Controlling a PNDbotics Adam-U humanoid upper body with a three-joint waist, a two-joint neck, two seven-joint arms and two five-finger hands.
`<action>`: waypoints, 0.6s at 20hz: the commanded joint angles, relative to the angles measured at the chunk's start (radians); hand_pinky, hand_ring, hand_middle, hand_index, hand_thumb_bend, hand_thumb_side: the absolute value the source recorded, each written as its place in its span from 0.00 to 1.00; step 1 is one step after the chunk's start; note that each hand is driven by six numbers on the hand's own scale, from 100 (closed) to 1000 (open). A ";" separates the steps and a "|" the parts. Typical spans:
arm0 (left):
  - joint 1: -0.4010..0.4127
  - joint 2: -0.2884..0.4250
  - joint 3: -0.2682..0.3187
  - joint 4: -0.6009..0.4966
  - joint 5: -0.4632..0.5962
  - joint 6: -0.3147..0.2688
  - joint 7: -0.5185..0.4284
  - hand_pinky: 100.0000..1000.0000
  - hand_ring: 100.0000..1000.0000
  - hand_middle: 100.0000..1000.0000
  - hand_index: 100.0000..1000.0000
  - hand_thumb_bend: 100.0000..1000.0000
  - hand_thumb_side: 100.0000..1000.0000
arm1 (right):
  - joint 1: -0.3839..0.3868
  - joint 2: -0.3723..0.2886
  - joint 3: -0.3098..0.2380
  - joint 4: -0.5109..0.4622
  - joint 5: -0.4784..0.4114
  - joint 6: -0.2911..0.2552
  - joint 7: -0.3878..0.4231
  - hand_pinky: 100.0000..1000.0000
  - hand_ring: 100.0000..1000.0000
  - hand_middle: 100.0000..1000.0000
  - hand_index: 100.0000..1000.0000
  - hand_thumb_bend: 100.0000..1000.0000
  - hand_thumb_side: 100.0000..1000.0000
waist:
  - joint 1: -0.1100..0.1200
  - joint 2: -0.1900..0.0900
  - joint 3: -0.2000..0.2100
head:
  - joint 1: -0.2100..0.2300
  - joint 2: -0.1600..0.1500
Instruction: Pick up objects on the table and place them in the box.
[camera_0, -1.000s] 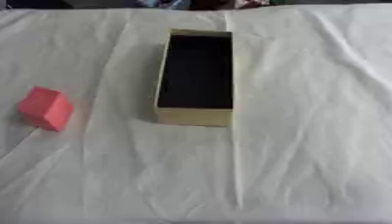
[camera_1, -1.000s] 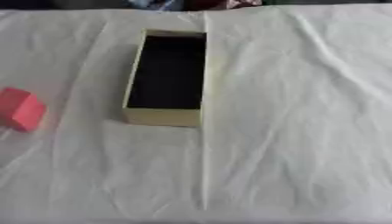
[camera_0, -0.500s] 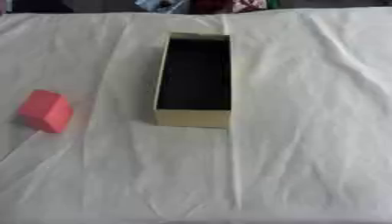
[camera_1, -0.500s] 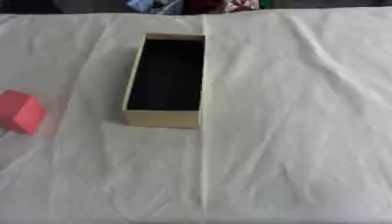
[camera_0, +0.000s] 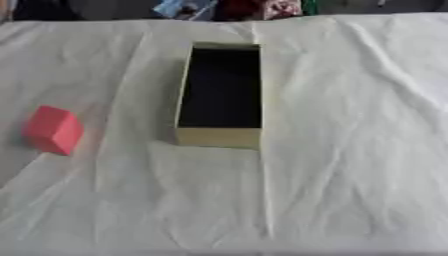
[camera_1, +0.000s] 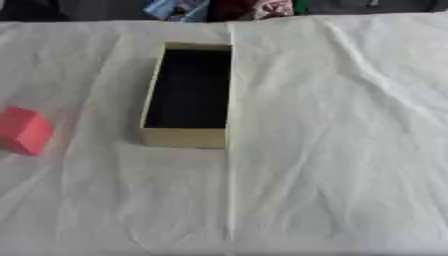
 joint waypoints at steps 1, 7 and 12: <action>-0.046 0.068 -0.023 0.067 -0.057 -0.064 -0.126 0.78 0.74 0.75 0.83 0.51 0.00 | -0.017 -0.042 -0.004 -0.014 -0.008 0.000 0.008 0.83 0.79 0.79 0.79 0.00 0.34 | 0.009 -0.033 -0.002 | 0.003 0.004; -0.103 0.093 -0.082 0.152 -0.120 -0.170 -0.317 0.83 0.79 0.79 0.86 0.63 0.00 | -0.020 -0.043 0.003 -0.014 -0.008 0.003 0.015 0.83 0.79 0.79 0.79 0.00 0.34 | 0.012 -0.032 -0.004 | 0.003 0.001; -0.132 0.097 -0.120 0.175 -0.130 -0.225 -0.449 0.86 0.82 0.82 0.90 0.76 0.19 | -0.022 -0.045 0.007 -0.014 -0.008 0.004 0.019 0.83 0.79 0.79 0.79 0.00 0.34 | 0.014 -0.032 -0.003 | 0.004 -0.001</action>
